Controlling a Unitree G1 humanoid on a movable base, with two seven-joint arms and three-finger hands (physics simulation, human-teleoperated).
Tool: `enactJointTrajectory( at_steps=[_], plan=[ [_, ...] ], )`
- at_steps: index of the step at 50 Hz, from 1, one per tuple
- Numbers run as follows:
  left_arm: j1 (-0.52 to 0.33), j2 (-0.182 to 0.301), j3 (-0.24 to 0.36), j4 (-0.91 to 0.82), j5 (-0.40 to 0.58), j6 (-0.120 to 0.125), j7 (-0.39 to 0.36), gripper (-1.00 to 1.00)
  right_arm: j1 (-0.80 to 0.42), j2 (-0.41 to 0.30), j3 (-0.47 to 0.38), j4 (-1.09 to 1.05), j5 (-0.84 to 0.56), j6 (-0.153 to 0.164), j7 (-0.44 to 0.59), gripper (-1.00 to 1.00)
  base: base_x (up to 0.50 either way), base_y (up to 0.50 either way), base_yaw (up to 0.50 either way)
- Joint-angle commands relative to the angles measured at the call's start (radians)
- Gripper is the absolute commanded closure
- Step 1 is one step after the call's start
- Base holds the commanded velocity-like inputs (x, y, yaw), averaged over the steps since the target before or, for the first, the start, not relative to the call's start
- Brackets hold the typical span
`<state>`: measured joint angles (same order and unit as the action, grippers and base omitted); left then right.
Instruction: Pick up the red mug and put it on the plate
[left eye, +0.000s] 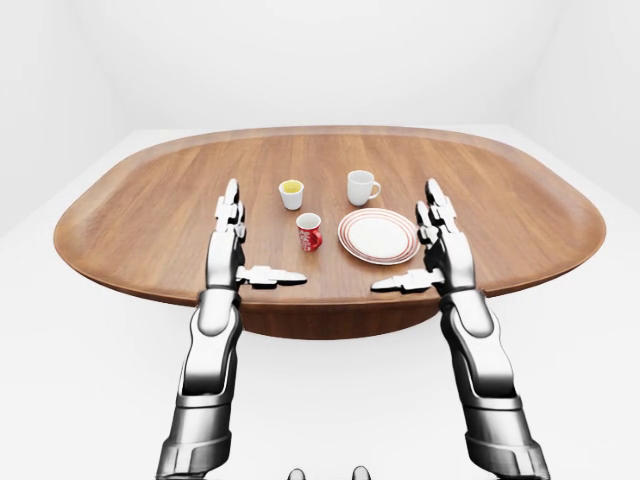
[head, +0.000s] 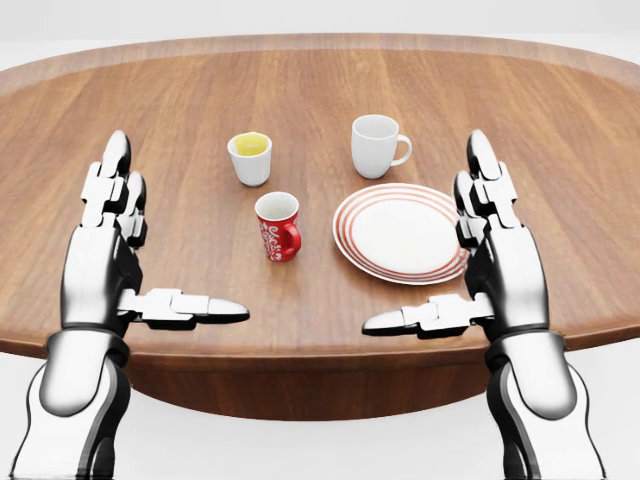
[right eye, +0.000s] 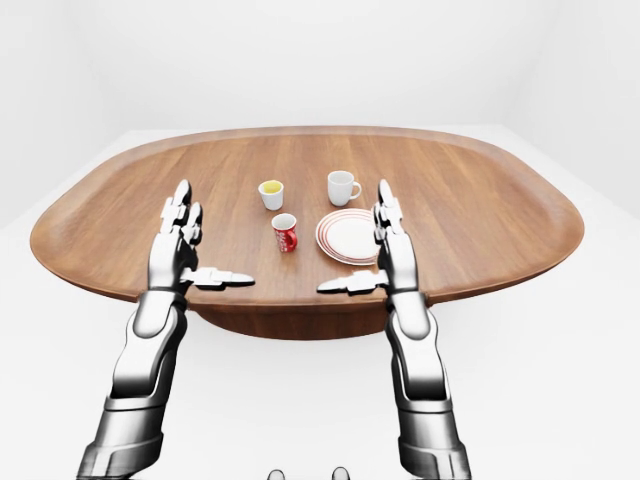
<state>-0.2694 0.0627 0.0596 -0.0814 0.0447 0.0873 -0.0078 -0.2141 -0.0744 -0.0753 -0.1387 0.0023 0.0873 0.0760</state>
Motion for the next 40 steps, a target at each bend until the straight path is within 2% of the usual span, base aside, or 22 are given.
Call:
enactJointTrajectory(
  at_steps=[1,8,23,40],
  plan=[
    [-0.166,0.041,0.025,0.118,-0.015,0.000,0.017,-1.00,-0.135,-0.046,-0.026,-0.030,0.015,0.000,0.022,-1.00,0.00,0.00,0.00],
    [-0.209,0.060,0.035,0.123,-0.014,0.000,0.027,-1.00,-0.195,-0.081,-0.035,-0.024,-0.009,0.000,0.039,-1.00,0.00,0.00,0.00],
    [-0.205,0.059,0.030,0.072,-0.008,0.000,0.029,-1.00,-0.194,-0.080,-0.034,-0.053,-0.043,0.000,0.065,-1.00,0.00,0.00,0.00],
    [-0.190,0.048,0.021,0.021,0.004,0.000,0.023,-1.00,-0.198,-0.075,-0.027,-0.052,-0.062,0.000,0.074,-1.00,0.22,0.00,0.00]
  ],
)
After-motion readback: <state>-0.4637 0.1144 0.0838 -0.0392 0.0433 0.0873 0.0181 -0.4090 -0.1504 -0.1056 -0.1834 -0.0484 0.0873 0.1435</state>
